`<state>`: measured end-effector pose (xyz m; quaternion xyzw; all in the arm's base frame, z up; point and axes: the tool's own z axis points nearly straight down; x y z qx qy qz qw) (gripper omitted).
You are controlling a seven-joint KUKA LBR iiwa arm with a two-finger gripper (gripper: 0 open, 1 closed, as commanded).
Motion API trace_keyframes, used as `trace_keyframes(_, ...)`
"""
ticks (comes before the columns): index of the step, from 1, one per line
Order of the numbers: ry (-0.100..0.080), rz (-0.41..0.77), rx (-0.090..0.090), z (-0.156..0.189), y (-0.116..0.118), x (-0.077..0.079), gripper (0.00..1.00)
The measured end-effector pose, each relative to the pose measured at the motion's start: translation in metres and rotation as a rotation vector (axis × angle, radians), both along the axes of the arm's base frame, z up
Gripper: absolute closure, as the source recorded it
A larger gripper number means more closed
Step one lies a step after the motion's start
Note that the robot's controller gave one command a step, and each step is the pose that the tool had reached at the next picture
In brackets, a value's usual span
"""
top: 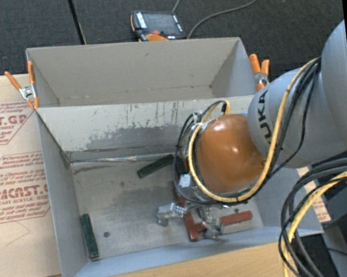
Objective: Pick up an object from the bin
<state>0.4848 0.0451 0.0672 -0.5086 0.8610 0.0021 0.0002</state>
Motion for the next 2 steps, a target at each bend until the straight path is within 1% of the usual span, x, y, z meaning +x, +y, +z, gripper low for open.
trace_keyframes(1, -0.001, -0.005, -0.001, 0.003, -0.001, 0.001, 1.00)
trace_keyframes(2, -0.010, 0.015, -0.001, 0.169, 0.027, 0.011, 1.00)
